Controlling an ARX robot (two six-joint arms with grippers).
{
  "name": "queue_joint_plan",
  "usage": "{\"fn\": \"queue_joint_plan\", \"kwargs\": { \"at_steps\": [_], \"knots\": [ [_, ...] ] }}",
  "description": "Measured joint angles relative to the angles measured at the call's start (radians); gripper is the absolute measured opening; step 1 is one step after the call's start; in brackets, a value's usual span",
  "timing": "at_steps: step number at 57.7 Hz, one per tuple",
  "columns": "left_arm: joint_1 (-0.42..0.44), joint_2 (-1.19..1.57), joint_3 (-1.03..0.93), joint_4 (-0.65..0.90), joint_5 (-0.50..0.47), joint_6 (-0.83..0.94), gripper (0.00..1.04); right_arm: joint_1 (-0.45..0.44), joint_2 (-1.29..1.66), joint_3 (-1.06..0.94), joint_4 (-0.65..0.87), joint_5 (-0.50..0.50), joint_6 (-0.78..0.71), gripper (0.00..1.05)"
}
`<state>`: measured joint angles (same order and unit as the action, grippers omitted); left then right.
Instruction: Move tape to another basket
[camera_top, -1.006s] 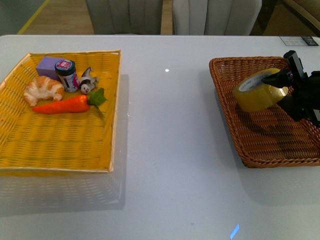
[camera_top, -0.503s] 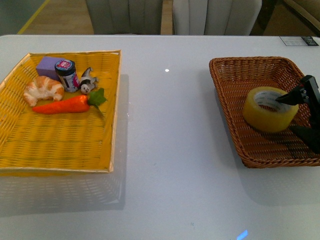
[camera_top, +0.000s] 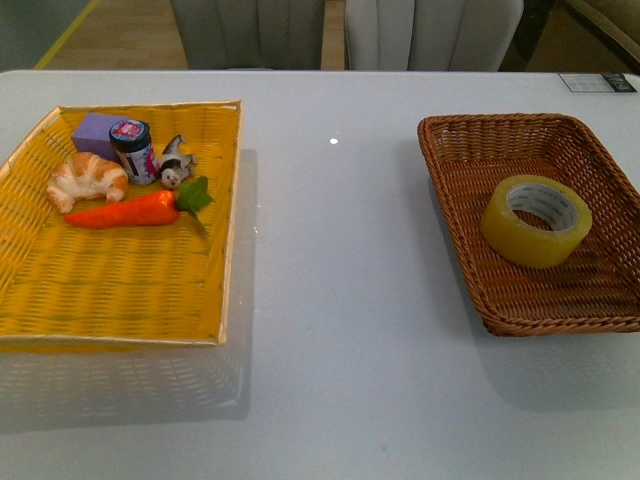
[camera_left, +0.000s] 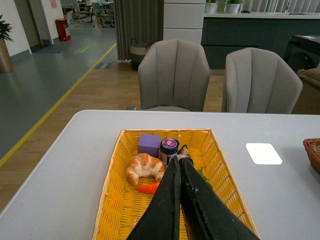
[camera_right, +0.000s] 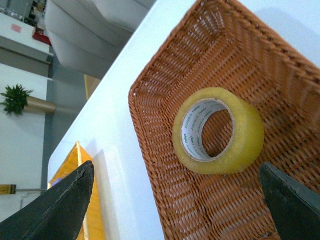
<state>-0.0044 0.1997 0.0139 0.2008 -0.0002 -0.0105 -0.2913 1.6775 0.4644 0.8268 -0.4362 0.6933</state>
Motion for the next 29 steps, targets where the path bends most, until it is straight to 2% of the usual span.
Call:
{"fn": "queue_joint_plan", "kwargs": {
  "at_steps": [6,7,10,11,13,16,20,29],
  "knots": [
    [0.000,-0.028,0.000,-0.029,0.000,0.000,0.02,-0.023,-0.211,-0.117,-0.080,-0.039,-0.064,0.96],
    [0.000,-0.052,0.000,-0.058,0.000,0.000,0.02,-0.021,-0.244,-0.145,-0.056,-0.014,-0.097,0.94],
    [0.000,-0.122,0.000,-0.158,0.000,0.000,0.02,-0.009,-0.327,-0.231,0.089,0.085,-0.222,0.85],
    [0.000,-0.154,0.000,-0.186,0.000,0.000,0.02,-0.003,-0.383,-0.276,0.153,0.128,-0.306,0.80],
    [0.000,-0.180,0.000,-0.195,0.000,0.000,0.02,0.011,-0.471,-0.323,0.172,0.164,-0.425,0.73],
    [0.000,-0.182,0.000,-0.197,0.000,0.000,0.02,0.035,-0.578,-0.369,0.155,0.187,-0.539,0.63],
    [0.000,-0.183,0.000,-0.201,0.000,0.000,0.02,0.063,-0.658,-0.397,0.112,0.216,-0.610,0.50],
    [0.000,-0.184,0.000,-0.201,0.000,0.000,0.02,0.129,-0.826,-0.436,-0.023,0.281,-0.669,0.17]
  ]
}}
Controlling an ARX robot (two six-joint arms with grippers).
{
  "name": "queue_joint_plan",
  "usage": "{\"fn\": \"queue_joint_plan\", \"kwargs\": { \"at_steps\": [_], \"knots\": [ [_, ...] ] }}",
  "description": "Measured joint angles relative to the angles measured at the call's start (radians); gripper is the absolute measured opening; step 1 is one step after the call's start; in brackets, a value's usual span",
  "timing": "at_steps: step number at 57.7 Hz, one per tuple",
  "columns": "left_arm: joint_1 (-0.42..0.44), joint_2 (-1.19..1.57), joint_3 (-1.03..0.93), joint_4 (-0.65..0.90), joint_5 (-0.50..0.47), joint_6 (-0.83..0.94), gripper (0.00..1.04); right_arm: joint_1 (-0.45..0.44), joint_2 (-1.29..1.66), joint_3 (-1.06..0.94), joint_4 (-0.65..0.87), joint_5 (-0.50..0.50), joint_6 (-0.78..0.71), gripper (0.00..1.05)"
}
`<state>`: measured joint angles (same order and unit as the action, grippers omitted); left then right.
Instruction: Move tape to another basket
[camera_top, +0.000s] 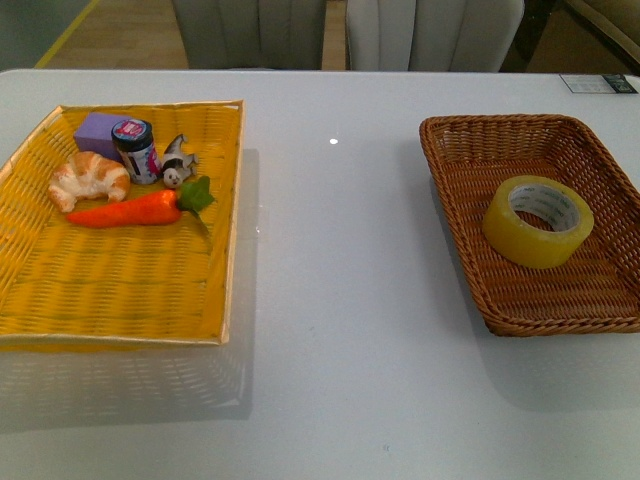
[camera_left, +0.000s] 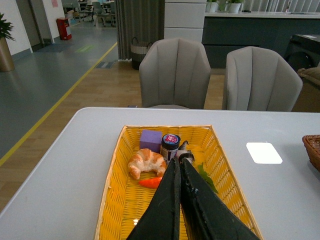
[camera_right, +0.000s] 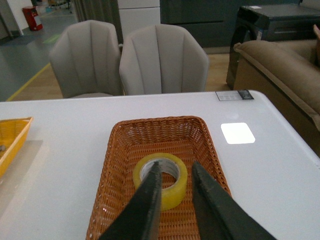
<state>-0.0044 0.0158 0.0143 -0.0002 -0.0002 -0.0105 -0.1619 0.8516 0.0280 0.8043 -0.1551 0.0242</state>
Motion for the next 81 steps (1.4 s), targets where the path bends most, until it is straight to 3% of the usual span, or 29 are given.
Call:
{"fn": "queue_joint_plan", "kwargs": {
  "at_steps": [4,9,12,16,67,73,81],
  "knots": [
    [0.000,0.000,0.000,0.000,0.000,0.000,0.02,0.021,-0.069,-0.004,-0.057,0.026,-0.006,0.02],
    [0.000,0.000,0.000,0.000,0.000,0.000,0.02,0.052,-0.171,-0.005,-0.147,0.050,-0.016,0.02],
    [0.000,0.000,0.000,0.000,0.000,0.000,0.02,0.116,-0.234,-0.005,-0.203,0.138,-0.018,0.02],
    [0.000,0.000,0.000,0.000,0.000,0.000,0.02,0.154,-0.296,-0.005,-0.259,0.145,-0.019,0.02],
    [0.000,0.000,0.000,0.000,0.000,0.000,0.02,0.158,-0.674,-0.006,-0.626,0.153,-0.018,0.02],
    [0.000,0.000,0.000,0.000,0.000,0.000,0.02,0.159,-0.805,-0.005,-0.787,0.156,-0.019,0.02],
    [0.000,0.000,0.000,0.000,0.000,0.000,0.02,0.160,-0.843,-0.005,-0.801,0.156,-0.018,0.02]
  ]
}}
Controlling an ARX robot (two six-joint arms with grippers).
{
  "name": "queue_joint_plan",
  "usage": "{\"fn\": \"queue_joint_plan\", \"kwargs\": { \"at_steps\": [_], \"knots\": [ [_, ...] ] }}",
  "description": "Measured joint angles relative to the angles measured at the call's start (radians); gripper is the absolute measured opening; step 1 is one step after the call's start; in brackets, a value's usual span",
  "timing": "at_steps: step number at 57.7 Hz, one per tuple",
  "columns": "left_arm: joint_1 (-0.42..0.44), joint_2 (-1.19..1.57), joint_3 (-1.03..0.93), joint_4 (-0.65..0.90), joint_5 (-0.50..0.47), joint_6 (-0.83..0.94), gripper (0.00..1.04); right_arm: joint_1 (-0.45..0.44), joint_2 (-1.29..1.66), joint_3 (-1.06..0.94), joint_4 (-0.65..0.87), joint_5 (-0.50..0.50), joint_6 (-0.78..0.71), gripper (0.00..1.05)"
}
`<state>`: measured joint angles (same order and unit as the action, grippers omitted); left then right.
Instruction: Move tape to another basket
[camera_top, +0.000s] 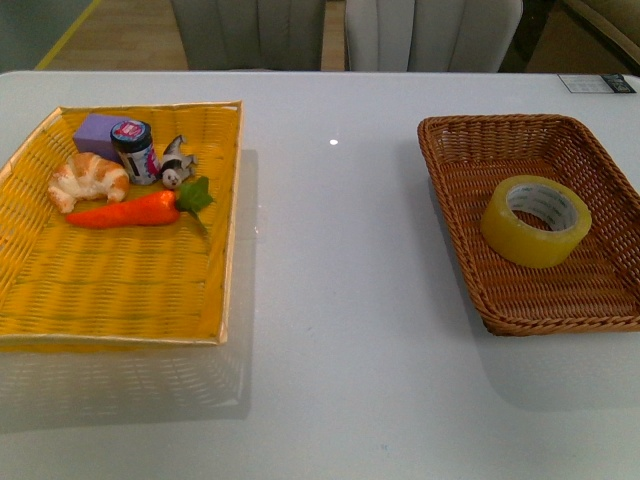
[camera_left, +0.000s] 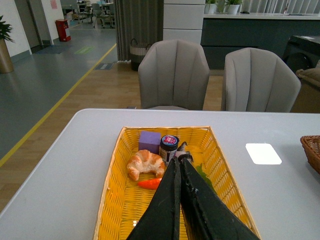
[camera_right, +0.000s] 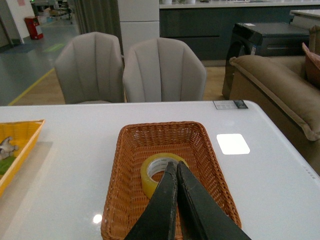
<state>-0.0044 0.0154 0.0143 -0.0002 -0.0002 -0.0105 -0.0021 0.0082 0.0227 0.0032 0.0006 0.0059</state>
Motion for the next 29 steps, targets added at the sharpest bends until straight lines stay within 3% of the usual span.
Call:
{"fn": "queue_joint_plan", "kwargs": {
  "at_steps": [9,14,20,29],
  "knots": [
    [0.000,0.000,0.000,0.000,0.000,0.000,0.02,0.000,-0.002,0.000,-0.002,0.000,-0.002,0.03],
    [0.000,0.000,0.000,0.000,0.000,0.000,0.03,0.000,-0.002,0.000,-0.002,0.000,-0.002,0.18],
    [0.000,0.000,0.000,0.000,0.000,0.000,0.26,0.000,-0.002,0.000,-0.002,0.000,-0.002,0.41],
    [0.000,0.000,0.000,0.000,0.000,0.000,0.53,0.000,-0.002,0.000,-0.002,0.000,-0.002,0.67]
  ]
}}
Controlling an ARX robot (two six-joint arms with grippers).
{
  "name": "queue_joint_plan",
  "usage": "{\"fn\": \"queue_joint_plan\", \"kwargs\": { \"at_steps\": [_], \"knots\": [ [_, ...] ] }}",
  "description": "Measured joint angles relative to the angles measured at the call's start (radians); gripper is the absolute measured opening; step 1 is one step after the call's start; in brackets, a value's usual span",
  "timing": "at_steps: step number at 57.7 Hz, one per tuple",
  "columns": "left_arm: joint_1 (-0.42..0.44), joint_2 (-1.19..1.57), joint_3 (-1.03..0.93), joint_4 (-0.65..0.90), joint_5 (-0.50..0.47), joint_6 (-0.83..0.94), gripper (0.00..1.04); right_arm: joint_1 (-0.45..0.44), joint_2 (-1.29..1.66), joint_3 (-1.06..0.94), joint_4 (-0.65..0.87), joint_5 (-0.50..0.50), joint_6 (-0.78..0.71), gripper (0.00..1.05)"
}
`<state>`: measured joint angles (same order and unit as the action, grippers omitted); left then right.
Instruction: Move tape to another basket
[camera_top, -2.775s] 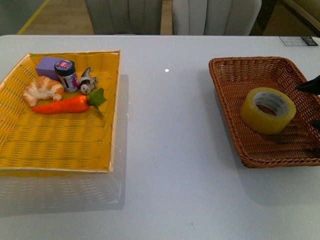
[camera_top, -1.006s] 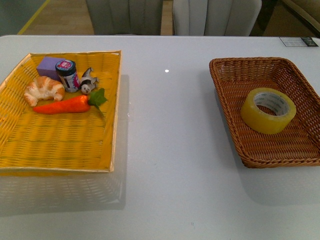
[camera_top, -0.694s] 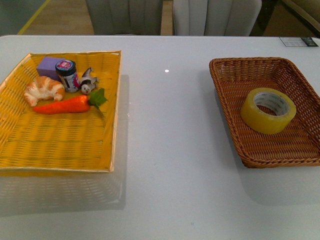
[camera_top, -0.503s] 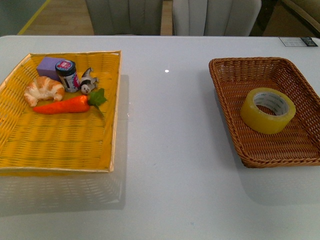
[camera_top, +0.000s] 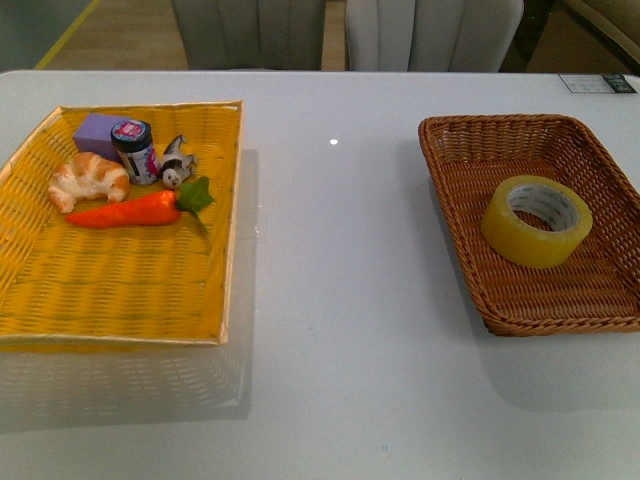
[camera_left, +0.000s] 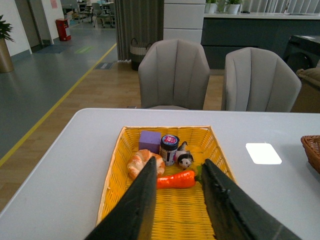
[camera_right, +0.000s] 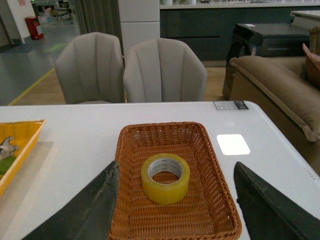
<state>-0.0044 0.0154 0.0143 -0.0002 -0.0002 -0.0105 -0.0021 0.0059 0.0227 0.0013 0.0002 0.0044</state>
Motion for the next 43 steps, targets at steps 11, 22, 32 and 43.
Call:
{"fn": "queue_joint_plan", "kwargs": {
  "at_steps": [11,22,32,43],
  "knots": [
    [0.000,0.000,0.000,0.000,0.000,0.000,0.95,0.000,0.000,0.000,0.000,0.000,0.000,0.95],
    [0.000,0.000,0.000,0.000,0.000,0.002,0.96,0.000,0.000,0.000,0.000,0.000,0.000,0.96],
    [0.000,0.000,0.000,0.000,0.000,0.002,0.96,0.000,0.000,0.000,0.000,0.000,0.000,0.96],
    [0.000,0.000,0.000,0.000,0.000,0.002,0.96,0.000,0.000,0.000,0.000,0.000,0.000,0.96]
  ]
}}
